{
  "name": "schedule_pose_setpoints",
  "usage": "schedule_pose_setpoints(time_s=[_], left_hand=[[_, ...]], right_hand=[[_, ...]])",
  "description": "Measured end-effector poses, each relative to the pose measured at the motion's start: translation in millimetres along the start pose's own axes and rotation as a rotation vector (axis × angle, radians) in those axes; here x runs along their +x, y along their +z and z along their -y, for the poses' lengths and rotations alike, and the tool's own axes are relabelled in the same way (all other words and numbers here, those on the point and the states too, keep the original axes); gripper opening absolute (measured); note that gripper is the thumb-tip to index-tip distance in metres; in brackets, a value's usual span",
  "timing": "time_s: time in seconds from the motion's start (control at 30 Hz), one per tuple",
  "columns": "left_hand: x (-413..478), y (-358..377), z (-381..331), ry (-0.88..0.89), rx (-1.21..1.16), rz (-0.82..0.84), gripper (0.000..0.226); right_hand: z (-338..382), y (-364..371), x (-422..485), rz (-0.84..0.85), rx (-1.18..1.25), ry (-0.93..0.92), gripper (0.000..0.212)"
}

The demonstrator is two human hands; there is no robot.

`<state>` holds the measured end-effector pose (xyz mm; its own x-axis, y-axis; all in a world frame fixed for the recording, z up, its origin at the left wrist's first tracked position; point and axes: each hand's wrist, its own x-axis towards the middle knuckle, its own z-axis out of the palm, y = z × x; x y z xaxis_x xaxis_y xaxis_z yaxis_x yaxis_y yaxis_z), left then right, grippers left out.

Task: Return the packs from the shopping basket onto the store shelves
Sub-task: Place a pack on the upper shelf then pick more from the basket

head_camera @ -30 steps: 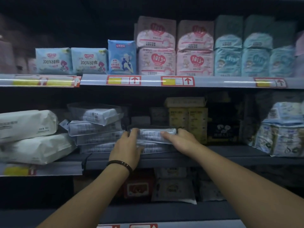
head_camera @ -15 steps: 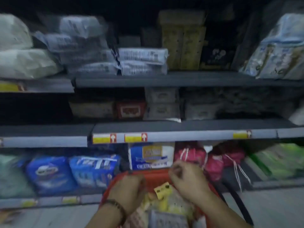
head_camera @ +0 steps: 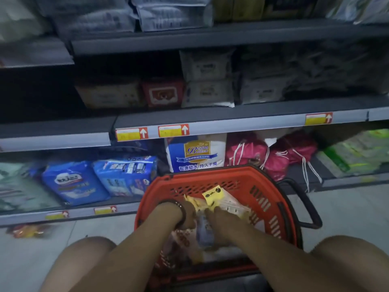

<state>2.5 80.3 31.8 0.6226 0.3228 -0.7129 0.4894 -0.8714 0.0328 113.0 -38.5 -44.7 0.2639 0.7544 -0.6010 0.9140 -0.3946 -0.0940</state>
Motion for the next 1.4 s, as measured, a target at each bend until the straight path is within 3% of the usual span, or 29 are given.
schedule_pose_setpoints(time_s=[0.07,0.3,0.43,0.53,0.67,0.77,0.87,0.97,1.03,1.1,1.23,1.4], left_hand=[[3,-2,6,-0.018,0.015,0.004,0.051],[-1,-9,12,-0.071,-0.125,0.010,0.065],[-4,-9,18,-0.168,-0.529,-0.045,0.081],[-6,-9,11,-0.156,-0.951,-0.184,0.062],[-7,-17,16,-0.135,-1.298,-0.359,0.023],[-15,-26,27,-0.085,-1.525,-0.454,0.019],[-28,-32,32,-0.068,-1.704,-0.600,0.027],[-40,-37,40,-0.038,-1.791,-0.691,0.039],[-47,-40,40,0.008,-1.827,-0.731,0.043],[-55,-43,32,0.046,-1.802,-0.842,0.048],[-91,-68,20,0.187,-1.737,-1.087,0.086],[-146,-136,28,0.499,-1.440,-1.155,0.087]], right_hand=[[-1,8,6,-0.073,0.000,-0.003,0.116],[-11,-2,10,-0.051,0.075,0.042,0.088],[-10,-36,7,-0.190,0.314,0.003,0.068],[-2,-62,-4,-0.352,0.422,-0.063,0.065],[0,-92,-23,-0.478,0.478,-0.101,0.082],[-21,-103,-34,-0.521,0.661,-0.092,0.090],[-34,-95,-43,-0.615,0.846,0.037,0.106],[-28,-84,-56,-0.577,1.234,0.077,0.077],[-21,-86,-63,-0.624,1.395,-0.019,0.061],[-16,-93,-68,-0.763,1.408,-0.102,0.055],[-12,-128,-89,-0.935,1.477,-0.158,0.058],[-7,-215,-136,-1.123,1.452,-0.298,0.051]])
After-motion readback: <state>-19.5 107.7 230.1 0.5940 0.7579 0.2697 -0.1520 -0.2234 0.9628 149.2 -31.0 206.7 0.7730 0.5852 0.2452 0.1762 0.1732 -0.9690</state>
